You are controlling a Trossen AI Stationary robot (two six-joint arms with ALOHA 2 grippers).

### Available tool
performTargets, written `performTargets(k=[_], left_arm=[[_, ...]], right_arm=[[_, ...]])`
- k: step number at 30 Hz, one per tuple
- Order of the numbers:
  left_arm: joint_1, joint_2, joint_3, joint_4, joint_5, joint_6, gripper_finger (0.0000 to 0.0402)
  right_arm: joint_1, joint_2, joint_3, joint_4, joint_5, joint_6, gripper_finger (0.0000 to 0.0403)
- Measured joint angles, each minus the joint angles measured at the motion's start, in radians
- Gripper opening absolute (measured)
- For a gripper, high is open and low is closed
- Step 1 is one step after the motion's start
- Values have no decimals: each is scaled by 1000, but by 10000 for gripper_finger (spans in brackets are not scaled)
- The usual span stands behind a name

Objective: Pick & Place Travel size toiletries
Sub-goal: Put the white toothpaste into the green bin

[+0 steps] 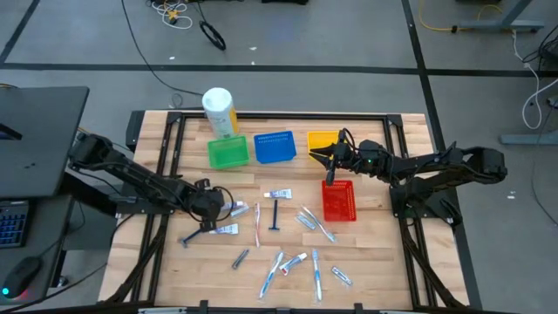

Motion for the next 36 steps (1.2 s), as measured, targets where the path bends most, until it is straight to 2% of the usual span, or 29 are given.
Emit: performTargets(k=[12,21,27,30,33,36], left_arm=[[0,-1,0,44,-22,-20,186],[0,-1,0,43,-23,-33,119],[1,-1,0,43,-22,-109,89],[0,-1,0,43,-15,-126,94],[1,-1,21,15,-20,-122,118],[1,-1,67,-75,-93,-59,153]], right_arm=[[0,0,0,-14,0,0,60],[0,0,0,-16,0,0,60],[0,0,0,-16,0,2,60],[0,0,0,-16,0,4,60],[0,0,0,-16,0,4,60],[0,0,0,-16,0,4,60]])
